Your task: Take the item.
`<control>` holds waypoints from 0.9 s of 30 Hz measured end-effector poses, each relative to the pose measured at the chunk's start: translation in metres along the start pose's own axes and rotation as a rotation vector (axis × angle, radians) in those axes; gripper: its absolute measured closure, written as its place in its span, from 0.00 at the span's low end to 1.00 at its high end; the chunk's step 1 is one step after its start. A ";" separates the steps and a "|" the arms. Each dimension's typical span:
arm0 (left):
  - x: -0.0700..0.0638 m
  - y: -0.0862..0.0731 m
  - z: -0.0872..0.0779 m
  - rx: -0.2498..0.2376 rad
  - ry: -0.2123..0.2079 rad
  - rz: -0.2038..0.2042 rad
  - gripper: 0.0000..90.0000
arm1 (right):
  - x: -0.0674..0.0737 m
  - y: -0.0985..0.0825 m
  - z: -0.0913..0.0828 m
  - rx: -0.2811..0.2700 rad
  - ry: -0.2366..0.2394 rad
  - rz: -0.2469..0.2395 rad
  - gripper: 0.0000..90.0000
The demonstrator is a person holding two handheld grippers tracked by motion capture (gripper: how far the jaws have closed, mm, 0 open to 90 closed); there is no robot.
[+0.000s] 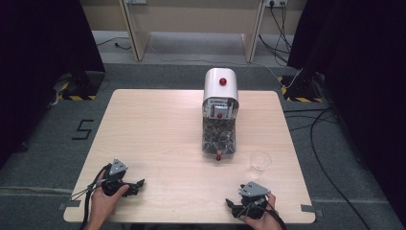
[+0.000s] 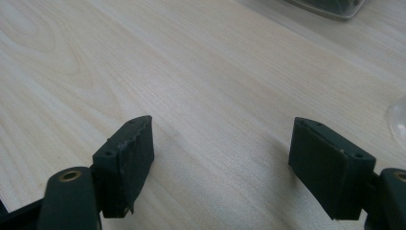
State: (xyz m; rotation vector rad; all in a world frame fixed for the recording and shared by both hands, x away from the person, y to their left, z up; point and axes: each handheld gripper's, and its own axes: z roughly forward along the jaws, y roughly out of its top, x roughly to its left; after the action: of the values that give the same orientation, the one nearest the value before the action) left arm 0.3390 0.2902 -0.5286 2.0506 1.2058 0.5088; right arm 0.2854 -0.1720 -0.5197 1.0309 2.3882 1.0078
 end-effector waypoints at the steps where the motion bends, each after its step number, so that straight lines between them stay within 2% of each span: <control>1: 0.000 0.000 0.000 -0.001 0.000 -0.001 0.00 | 0.000 0.000 0.000 0.000 0.001 0.000 0.27; 7: 0.000 0.000 0.000 -0.001 -0.001 -0.002 0.00 | 0.001 0.001 -0.001 0.001 0.002 -0.027 0.30; 15: 0.000 0.000 0.000 -0.001 0.000 -0.002 0.00 | 0.000 0.007 -0.005 -0.045 -0.006 -0.034 0.32; 27: 0.000 0.000 0.000 -0.001 -0.001 -0.002 0.00 | -0.004 0.026 -0.005 -0.100 -0.031 -0.070 0.38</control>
State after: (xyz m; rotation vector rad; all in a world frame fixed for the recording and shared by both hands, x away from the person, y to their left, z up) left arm 0.3390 0.2902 -0.5286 2.0484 1.2070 0.5077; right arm 0.2979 -0.1646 -0.4977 0.9139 2.3070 1.0668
